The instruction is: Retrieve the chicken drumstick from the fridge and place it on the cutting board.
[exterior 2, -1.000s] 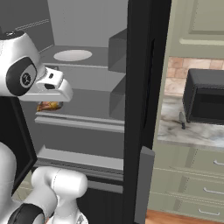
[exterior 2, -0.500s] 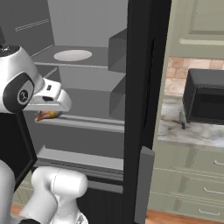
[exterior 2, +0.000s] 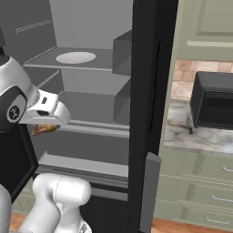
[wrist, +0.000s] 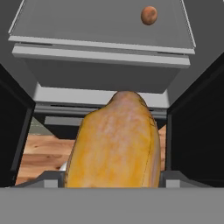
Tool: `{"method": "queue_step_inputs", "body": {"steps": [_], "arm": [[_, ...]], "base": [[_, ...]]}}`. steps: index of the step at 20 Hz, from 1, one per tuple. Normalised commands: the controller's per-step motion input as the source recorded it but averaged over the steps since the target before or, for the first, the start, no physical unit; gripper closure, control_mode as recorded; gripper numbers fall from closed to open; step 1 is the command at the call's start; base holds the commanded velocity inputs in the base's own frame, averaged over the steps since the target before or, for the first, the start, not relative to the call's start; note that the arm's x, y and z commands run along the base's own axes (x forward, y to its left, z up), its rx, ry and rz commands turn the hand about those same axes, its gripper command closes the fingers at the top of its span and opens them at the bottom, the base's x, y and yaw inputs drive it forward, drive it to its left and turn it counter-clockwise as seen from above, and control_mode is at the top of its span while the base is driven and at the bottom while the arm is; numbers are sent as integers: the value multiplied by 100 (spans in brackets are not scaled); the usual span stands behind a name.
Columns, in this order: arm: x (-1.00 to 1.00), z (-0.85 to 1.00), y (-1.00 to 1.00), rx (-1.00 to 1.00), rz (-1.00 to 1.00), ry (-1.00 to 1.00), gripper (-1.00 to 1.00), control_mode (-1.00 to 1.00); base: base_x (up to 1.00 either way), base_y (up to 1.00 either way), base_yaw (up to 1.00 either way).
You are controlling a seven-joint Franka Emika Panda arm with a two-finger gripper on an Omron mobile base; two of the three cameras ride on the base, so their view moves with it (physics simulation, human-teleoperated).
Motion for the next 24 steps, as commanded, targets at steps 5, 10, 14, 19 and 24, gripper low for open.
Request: {"method": "queue_step_inputs", "body": {"steps": [5, 10, 14, 19, 24], "arm": [[-5, -4, 0, 0, 0, 0, 100, -100], [0, -1, 0, 0, 0, 1, 100, -100], [0, 0, 0, 0, 0, 0, 100, -100], [0, 0, 0, 0, 0, 0, 100, -100], [0, 0, 0, 0, 0, 0, 100, 100]], "base": [[0, 0, 0], [0, 0, 0], [0, 0, 0], [0, 0, 0], [-2, 0, 0]]}}
